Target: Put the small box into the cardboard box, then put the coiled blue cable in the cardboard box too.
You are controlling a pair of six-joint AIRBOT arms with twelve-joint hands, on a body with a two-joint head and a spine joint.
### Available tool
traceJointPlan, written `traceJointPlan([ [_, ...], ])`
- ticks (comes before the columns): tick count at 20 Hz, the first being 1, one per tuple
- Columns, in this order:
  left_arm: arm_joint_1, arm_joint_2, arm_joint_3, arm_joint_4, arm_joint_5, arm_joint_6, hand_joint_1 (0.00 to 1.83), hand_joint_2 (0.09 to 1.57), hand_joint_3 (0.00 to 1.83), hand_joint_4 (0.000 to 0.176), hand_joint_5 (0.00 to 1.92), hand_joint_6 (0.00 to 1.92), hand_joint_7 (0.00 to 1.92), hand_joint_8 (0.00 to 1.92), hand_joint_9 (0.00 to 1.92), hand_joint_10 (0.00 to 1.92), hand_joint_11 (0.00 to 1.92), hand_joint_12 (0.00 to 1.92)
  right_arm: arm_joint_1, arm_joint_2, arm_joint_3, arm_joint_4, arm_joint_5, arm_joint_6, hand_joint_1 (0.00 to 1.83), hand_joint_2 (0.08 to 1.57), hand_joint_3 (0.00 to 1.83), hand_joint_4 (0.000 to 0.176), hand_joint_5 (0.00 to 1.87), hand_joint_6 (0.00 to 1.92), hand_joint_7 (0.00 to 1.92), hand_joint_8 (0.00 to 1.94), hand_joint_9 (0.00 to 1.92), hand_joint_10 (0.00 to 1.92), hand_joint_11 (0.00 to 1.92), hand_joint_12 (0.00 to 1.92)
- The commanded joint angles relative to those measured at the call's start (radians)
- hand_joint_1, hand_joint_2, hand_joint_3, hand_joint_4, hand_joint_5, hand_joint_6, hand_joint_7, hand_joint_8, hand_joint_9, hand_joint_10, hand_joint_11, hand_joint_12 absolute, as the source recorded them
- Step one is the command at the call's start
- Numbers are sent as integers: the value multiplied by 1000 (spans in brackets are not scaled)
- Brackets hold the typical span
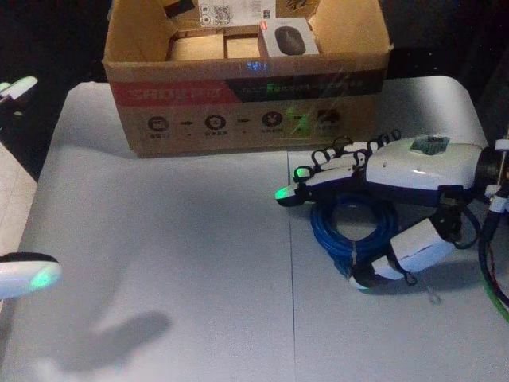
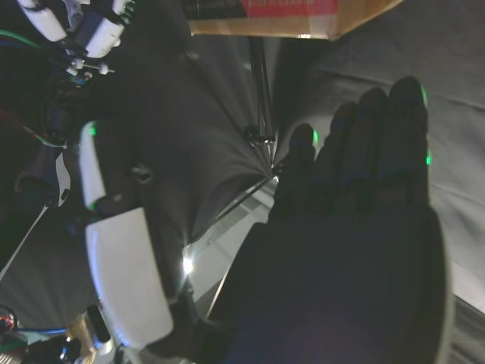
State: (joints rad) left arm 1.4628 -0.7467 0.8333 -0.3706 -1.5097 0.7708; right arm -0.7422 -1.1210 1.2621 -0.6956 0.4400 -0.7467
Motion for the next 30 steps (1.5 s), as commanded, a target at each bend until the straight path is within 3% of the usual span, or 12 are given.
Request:
traceJointPlan([
  [1,-6,-6,4,-6,-125,-9,767,832,10,176,42,3,0,0,0,0,0,0,-5,-6,8,13,16,10,962,914,0,176,292,5,167,3,164,4,0,466],
  [9,-5,-6,3,-6,-126,-13,775,849,4,176,50,3,0,0,0,0,0,0,-5,7,6,-10,2,10,974,905,2,176,305,5,127,0,131,0,0,396],
  [15,-4,-6,2,-6,-127,-16,758,858,4,176,47,0,0,0,0,0,0,0,-5,16,2,-26,-10,10,1110,913,2,175,380,4,190,4,257,10,17,783],
  [18,-4,-6,2,-6,-127,-17,772,859,3,176,54,2,0,0,0,0,0,0,-5,20,-1,-35,-22,10,1298,949,1,136,474,1,301,2,416,13,308,876],
  [19,-4,-6,1,-6,-127,-17,758,859,2,176,56,2,0,0,0,0,0,0,-5,21,-2,-38,-25,10,1382,983,0,105,519,0,321,0,449,6,410,801],
  [21,-3,-6,1,-6,-128,-18,758,860,3,176,60,3,0,0,0,0,0,0,-6,22,-3,-42,-27,10,1502,1009,5,69,588,6,362,4,526,17,506,749],
  [22,-3,-6,1,-6,-128,-19,765,865,4,176,54,1,0,0,0,0,0,0,-6,22,-3,-43,-28,10,1632,1043,3,24,642,4,400,4,583,20,548,770],
  [23,-3,-7,1,-6,-128,-19,766,868,5,176,55,1,0,0,0,0,0,0,-6,22,-3,-43,-28,10,1823,1032,8,0,685,8,432,8,619,24,741,1400],
  [26,-2,-7,1,-6,-129,-19,754,863,1,176,58,1,0,0,0,0,0,0,-6,23,-5,-43,-29,10,1831,1011,2,0,800,7,551,15,749,37,804,1354],
  [27,-2,-7,1,-6,-129,-20,764,871,4,176,57,1,0,0,0,0,0,0,-6,23,-6,-43,-29,10,1769,1022,36,0,863,6,654,18,821,1074,818,1325],
  [28,-2,-8,1,-6,-129,-20,757,867,2,176,57,1,0,0,0,0,0,0,-6,23,-6,-43,-29,10,1756,1067,9,0,887,12,695,29,676,1346,880,1400],
  [30,-2,-9,1,-6,-129,-20,750,872,3,176,54,0,0,0,0,0,0,0,-6,22,-7,-43,-29,10,1755,1060,0,0,943,20,787,74,687,1320,937,1382],
])
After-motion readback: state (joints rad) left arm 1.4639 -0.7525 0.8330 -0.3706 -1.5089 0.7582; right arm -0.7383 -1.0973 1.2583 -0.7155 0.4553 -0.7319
